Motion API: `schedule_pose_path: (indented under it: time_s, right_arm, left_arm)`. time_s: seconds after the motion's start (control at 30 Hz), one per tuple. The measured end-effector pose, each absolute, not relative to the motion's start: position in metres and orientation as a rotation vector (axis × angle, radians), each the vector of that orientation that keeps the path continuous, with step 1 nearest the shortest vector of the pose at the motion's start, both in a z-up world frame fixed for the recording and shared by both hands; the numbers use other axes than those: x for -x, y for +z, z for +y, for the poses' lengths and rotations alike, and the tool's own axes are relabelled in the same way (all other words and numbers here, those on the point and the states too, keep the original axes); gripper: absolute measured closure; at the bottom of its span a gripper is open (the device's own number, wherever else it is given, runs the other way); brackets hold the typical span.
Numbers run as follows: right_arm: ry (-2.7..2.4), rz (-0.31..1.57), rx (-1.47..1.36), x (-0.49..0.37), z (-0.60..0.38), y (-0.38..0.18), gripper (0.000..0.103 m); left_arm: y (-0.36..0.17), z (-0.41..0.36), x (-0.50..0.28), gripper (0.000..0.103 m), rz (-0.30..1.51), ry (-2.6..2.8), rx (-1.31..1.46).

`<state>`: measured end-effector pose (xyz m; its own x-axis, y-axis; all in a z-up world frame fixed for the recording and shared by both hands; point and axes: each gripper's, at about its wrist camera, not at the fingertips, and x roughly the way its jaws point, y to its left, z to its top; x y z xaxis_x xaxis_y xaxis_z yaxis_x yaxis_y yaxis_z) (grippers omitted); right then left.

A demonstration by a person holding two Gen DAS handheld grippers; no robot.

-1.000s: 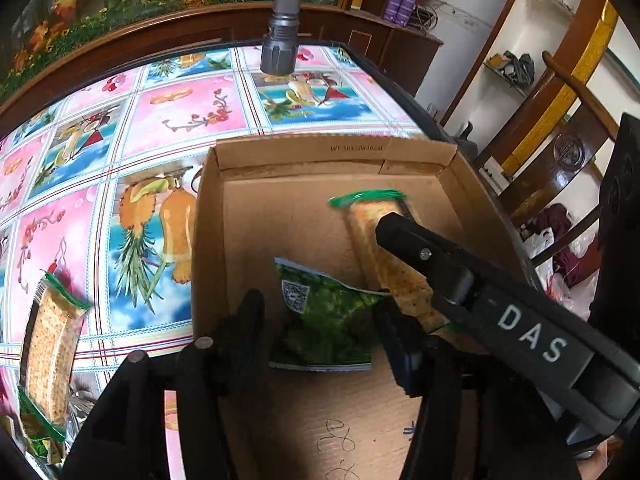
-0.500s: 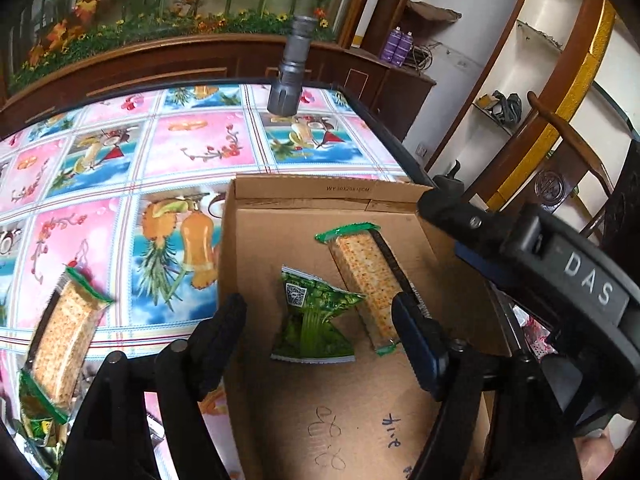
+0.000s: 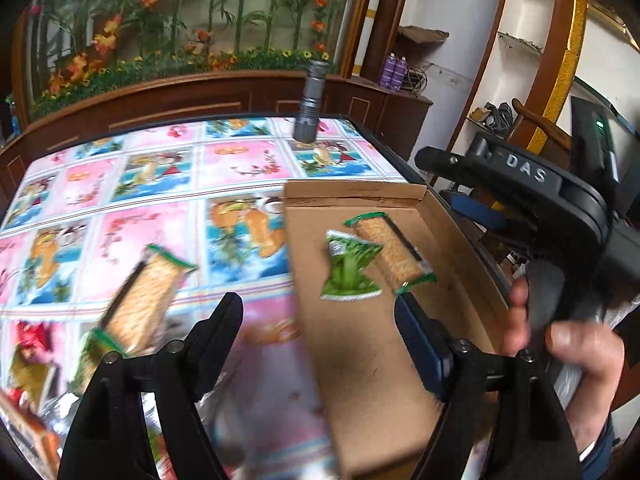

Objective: Organize snacks
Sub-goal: 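Withdraw both tools from the box back over the snack pile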

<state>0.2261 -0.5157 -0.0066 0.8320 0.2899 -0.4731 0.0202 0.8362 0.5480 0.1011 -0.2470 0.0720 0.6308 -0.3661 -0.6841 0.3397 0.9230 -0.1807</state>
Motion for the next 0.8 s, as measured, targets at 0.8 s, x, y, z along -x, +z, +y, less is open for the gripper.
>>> schedule_pose_path:
  time_s: [0.8]
  right_arm:
    - [0.672, 0.615, -0.16, -0.136, -0.322, -0.004, 0.028]
  left_arm:
    - [0.042, 0.0, 0.005, 0.021, 0.838, -0.075, 0.078]
